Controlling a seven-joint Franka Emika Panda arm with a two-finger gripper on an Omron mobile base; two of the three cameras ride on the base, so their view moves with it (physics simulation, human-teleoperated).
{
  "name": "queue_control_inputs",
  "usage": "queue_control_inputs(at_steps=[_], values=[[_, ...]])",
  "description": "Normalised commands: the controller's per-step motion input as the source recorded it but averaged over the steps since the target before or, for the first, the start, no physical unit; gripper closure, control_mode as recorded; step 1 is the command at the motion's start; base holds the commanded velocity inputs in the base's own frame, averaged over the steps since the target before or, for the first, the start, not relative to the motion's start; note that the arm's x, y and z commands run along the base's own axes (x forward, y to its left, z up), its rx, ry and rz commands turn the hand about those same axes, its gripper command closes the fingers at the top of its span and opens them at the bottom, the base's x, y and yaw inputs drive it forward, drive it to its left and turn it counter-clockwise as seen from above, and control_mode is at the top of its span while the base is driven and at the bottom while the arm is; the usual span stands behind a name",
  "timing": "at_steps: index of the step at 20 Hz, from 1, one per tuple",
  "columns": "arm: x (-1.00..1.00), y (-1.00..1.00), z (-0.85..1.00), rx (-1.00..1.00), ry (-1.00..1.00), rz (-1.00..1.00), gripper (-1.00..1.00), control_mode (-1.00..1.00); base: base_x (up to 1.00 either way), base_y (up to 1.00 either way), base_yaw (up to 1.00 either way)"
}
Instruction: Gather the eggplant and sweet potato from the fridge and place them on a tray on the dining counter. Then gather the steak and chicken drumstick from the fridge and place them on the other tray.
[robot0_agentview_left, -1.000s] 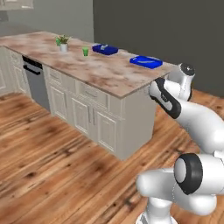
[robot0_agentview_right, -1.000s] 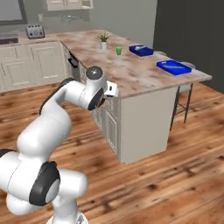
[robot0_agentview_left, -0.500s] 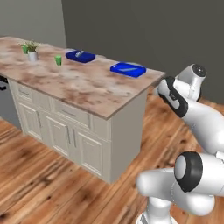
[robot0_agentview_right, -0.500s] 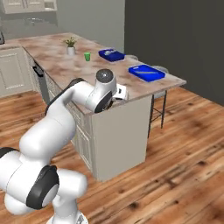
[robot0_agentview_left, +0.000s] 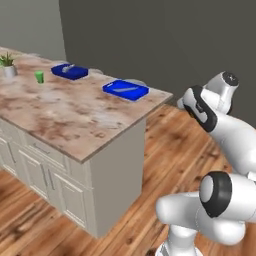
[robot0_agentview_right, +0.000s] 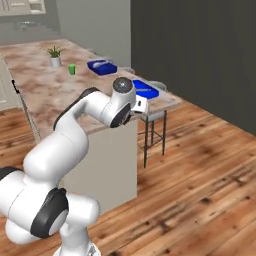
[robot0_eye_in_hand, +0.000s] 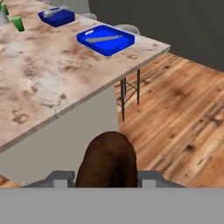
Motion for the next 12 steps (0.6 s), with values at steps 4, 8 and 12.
queue_control_inputs(at_steps=[4,8,12], values=[[0.0,0.0,0.0,0.0,0.0,0.0,1.0,1.0,0.75,-1.0,0.11],[0.0,0.0,0.0,0.0,0.0,0.0,1.0,1.0,0.94,-0.94,0.13],[0.0,0.0,0.0,0.0,0.0,0.0,1.0,1.0,0.95,-0.86,0.26]])
